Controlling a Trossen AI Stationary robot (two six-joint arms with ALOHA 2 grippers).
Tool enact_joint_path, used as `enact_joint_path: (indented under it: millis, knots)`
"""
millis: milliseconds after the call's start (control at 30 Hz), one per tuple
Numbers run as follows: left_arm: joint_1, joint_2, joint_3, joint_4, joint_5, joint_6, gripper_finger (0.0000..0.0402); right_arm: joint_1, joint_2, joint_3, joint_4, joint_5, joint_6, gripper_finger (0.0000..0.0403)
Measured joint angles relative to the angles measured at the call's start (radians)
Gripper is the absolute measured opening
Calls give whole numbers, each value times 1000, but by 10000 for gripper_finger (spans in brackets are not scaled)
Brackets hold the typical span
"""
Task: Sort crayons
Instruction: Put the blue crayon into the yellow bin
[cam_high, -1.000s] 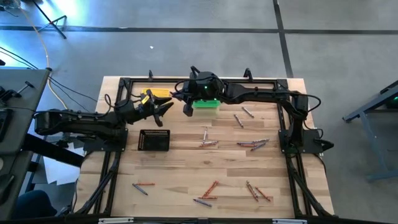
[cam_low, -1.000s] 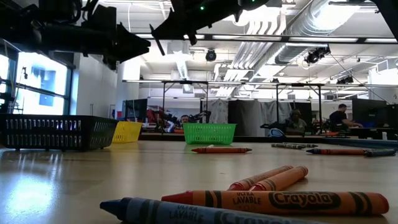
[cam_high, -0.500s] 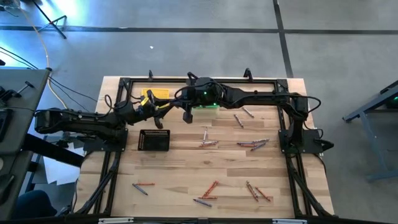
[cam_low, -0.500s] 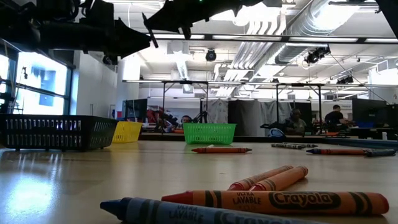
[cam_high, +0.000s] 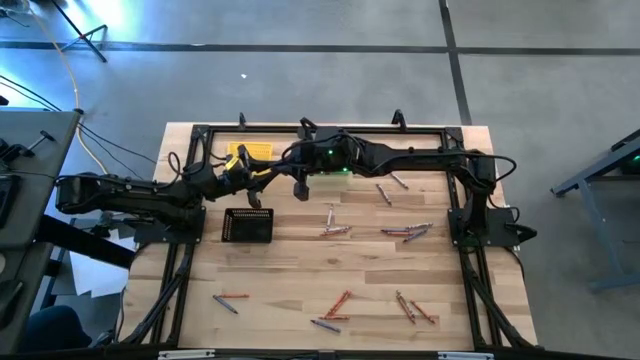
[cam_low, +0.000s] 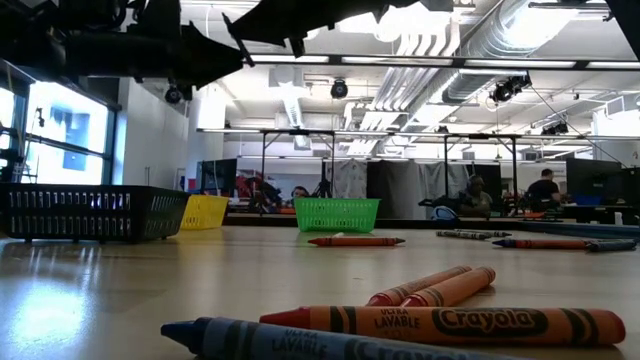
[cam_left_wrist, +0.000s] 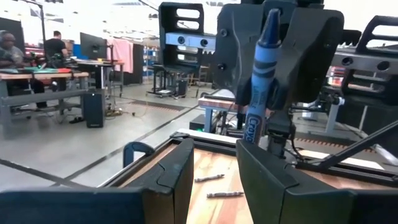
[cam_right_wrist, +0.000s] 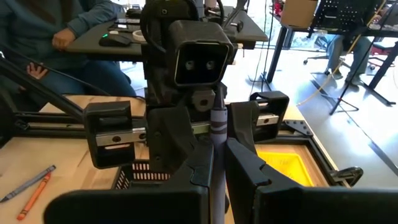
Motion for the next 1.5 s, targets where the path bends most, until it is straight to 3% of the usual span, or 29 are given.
enact_joint_path:
  millis: [1500]
  knots:
    - [-29, 0, 14, 17, 12, 28, 116, 14, 0, 0, -12, 9, -1, 16]
